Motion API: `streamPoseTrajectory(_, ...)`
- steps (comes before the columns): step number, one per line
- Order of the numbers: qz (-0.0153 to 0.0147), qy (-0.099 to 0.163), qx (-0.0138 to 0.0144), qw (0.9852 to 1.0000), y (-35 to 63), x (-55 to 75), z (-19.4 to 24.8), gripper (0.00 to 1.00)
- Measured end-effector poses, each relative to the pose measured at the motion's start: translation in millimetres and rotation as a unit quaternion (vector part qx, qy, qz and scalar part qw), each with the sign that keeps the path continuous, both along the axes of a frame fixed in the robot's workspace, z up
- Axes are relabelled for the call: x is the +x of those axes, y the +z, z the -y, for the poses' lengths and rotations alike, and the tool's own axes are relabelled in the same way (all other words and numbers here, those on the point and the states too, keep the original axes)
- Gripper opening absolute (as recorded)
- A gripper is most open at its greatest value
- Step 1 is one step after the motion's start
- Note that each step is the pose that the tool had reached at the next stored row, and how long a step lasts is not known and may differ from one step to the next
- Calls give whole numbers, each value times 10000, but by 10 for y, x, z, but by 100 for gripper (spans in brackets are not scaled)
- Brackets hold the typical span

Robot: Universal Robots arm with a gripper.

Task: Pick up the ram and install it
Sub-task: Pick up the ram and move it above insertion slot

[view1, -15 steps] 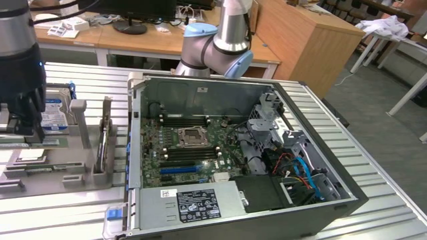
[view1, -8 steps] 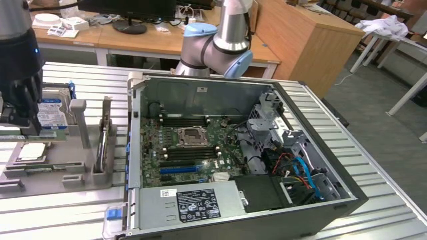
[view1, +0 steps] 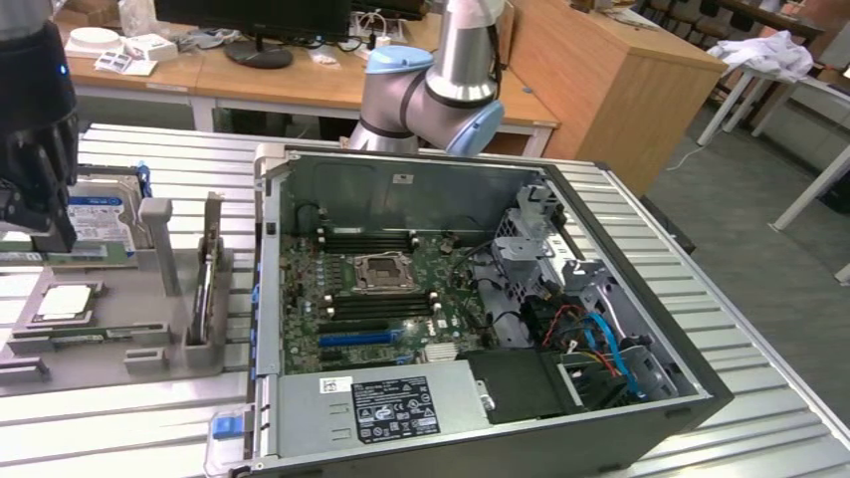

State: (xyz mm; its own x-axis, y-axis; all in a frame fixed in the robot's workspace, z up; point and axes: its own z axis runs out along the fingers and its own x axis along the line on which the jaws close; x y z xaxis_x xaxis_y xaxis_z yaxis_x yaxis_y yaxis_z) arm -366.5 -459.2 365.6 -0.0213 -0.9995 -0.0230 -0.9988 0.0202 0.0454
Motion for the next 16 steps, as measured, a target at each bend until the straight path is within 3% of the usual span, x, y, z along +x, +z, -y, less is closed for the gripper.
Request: streamPoseTrajectory(16,0,0,0,10000,340,0,0,12)
